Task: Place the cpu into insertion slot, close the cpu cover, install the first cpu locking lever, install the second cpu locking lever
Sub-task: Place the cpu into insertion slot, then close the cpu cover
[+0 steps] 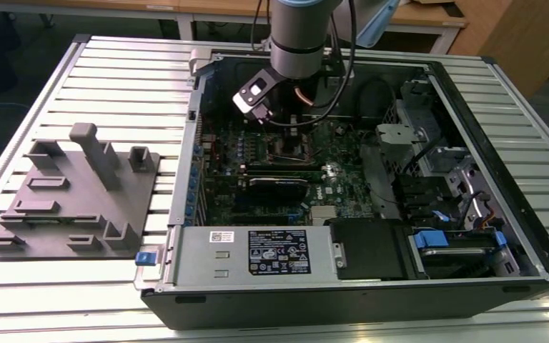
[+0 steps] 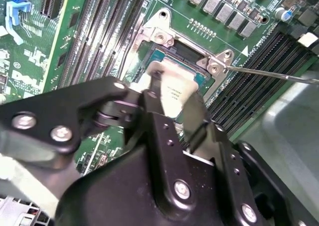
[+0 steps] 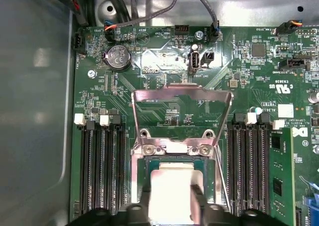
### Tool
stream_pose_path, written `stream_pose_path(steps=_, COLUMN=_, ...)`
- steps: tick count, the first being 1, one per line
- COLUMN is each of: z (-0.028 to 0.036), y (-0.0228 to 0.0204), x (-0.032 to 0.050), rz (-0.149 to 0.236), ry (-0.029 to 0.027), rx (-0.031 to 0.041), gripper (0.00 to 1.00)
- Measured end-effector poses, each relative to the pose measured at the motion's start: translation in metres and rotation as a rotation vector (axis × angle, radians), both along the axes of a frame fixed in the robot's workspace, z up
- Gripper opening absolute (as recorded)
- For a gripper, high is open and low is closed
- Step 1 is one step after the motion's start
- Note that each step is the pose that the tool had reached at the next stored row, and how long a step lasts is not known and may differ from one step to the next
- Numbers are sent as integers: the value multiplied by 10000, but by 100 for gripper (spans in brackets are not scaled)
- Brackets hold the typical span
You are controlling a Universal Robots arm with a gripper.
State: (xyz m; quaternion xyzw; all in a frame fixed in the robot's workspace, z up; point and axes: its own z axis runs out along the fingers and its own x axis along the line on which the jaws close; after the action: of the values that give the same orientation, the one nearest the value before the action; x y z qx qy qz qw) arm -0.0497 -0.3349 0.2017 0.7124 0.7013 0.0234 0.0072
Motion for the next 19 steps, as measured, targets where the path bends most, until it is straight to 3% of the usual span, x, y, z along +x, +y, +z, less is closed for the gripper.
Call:
stream_pose_path(steps=4, z=22, y=1, x=8, rz=0, ry=112, rx=-19, gripper=31)
stream_pose_path(steps=9, z=23, y=0, x=9, rz=0, ry=120, rx=-38, gripper=10)
stream_pose_path(steps=19, z=32, y=1, x=9, rz=0, ry=120, rx=-48, gripper=10)
